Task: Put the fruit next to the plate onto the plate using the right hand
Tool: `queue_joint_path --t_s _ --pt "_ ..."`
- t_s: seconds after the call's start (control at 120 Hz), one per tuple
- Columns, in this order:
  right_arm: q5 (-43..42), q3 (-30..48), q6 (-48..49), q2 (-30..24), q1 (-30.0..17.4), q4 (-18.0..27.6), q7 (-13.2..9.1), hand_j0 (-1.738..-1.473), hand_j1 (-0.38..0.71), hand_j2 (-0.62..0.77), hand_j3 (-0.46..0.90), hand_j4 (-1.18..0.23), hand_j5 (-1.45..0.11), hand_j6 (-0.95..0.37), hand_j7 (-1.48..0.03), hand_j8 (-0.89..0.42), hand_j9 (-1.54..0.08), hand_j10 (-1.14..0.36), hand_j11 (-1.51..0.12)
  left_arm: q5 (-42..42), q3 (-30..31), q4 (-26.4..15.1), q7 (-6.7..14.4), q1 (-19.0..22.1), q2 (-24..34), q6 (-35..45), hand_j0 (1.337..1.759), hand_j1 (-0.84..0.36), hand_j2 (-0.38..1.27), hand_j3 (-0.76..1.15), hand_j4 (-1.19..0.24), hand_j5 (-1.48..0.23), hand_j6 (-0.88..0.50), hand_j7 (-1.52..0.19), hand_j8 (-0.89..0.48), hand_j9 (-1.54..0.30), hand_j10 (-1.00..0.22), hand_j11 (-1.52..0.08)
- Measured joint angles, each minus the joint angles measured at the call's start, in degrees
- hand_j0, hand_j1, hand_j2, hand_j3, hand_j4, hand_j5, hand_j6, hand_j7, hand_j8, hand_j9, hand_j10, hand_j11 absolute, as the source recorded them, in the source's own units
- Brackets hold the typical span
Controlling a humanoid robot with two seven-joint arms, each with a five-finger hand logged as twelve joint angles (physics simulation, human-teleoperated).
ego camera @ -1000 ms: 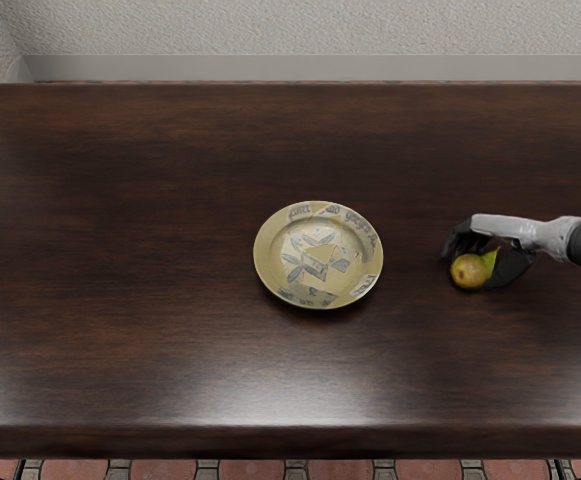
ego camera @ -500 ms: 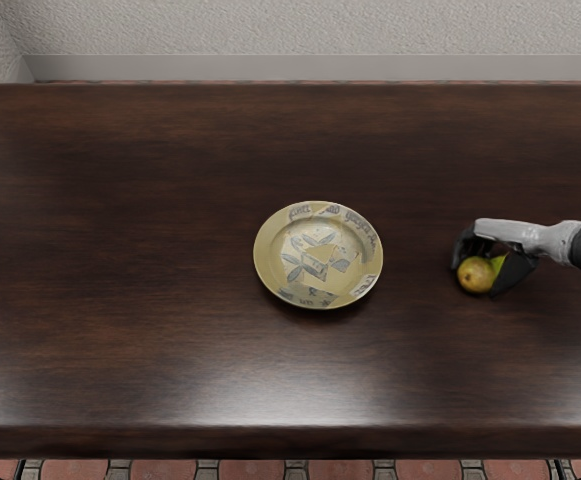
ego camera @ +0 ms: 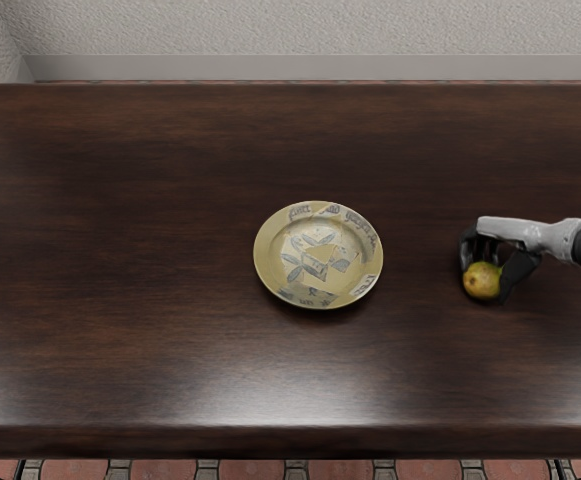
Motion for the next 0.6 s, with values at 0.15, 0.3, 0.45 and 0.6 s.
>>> queue_joint_path --t_s 0.15,0.3,0.45,0.6 --pt "0.94 0.44 1.58 -0.03 0.93 -0.01 0.01 -1.652 0.18 0.40 0.00 -0.66 -1.14 -0.48 -1.09 -0.48 -1.14 -0.60 -1.14 0.00 0.00 -0.01 0.00 0.01 0.00 0.00 1.658 0.32 0.00 0.00 -0.02 -0.03 -0.02 -0.03 -0.02 -0.03 -0.02 -0.03" --pt "3.57 0.75 4.18 -0.02 2.53 0.05 0.01 -1.653 0.15 0.36 0.00 -0.67 -1.17 -0.48 -1.11 -0.48 -1.16 -0.61 -1.16 0.01 0.00 0.00 0.00 0.00 0.00 -0.01 1.658 0.32 0.00 0.00 -0.02 -0.03 -0.02 -0.03 -0.02 -0.03 -0.02 -0.03" --pt "8.76 0.83 8.20 -0.02 5.27 0.21 -0.17 -1.654 0.15 0.35 0.00 -0.66 -1.18 -0.47 -1.11 -0.47 -1.17 -0.61 -1.16 0.00 0.00 0.00 0.00 0.00 0.00 -0.01 1.658 0.32 0.00 0.00 -0.02 -0.03 -0.02 -0.03 -0.02 -0.03 -0.02 -0.03" --pt "14.48 0.85 11.42 0.04 8.01 0.40 -0.56 -1.654 0.15 0.34 0.00 -0.65 -1.19 -0.47 -1.12 -0.47 -1.17 -0.62 -1.16 0.00 0.00 -0.02 0.00 0.00 0.00 -0.01 1.658 0.32 0.00 0.00 -0.02 -0.03 -0.02 -0.03 -0.02 -0.03 -0.02 -0.03"
